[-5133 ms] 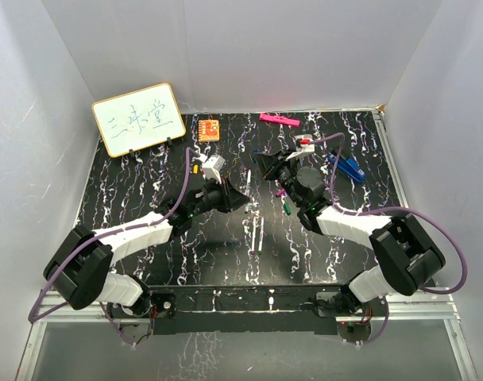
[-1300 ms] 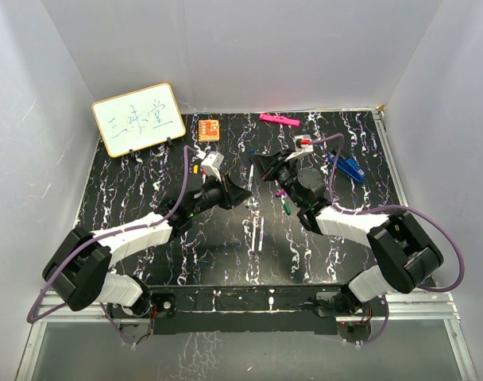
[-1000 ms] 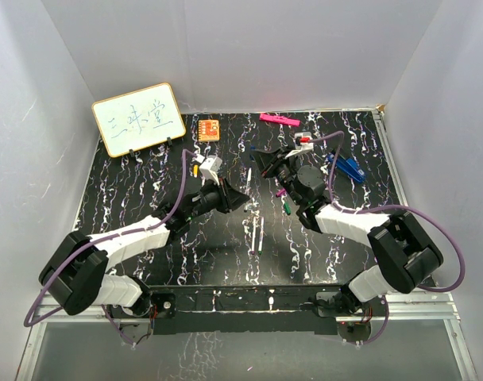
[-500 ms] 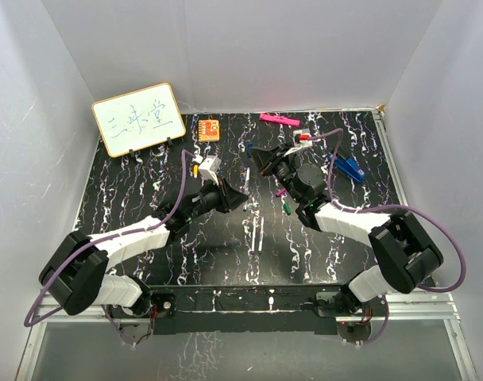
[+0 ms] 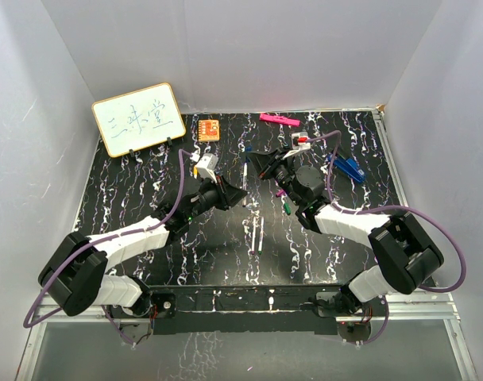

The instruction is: Insert the pens into the pen caps

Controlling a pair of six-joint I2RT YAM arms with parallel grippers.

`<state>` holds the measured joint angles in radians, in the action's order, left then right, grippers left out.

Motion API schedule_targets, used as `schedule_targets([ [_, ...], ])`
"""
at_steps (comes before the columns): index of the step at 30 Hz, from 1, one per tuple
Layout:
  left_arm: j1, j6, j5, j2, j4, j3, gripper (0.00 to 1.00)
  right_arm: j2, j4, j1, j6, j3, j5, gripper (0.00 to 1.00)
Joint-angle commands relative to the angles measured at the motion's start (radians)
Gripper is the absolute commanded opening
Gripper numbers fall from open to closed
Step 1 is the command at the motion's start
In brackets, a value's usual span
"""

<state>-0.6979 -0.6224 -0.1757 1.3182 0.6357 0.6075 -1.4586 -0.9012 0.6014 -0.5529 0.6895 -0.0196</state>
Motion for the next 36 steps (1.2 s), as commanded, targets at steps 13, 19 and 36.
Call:
schedule_targets([
  [13, -0.006, 0.005, 0.003, -0.049, 0.015, -0.018, 0.0, -0.029, -0.093, 0.006, 0.016, 0.061, -0.015, 0.0],
  [19, -0.006, 0.006, 0.007, -0.043, 0.022, -0.02, 0.0, -0.016, -0.083, 0.005, 0.016, 0.058, -0.012, 0.0],
  [36, -0.006, 0.001, -0.004, -0.019, 0.031, -0.006, 0.0, -0.019, -0.082, 0.009, -0.008, 0.053, 0.022, 0.0],
])
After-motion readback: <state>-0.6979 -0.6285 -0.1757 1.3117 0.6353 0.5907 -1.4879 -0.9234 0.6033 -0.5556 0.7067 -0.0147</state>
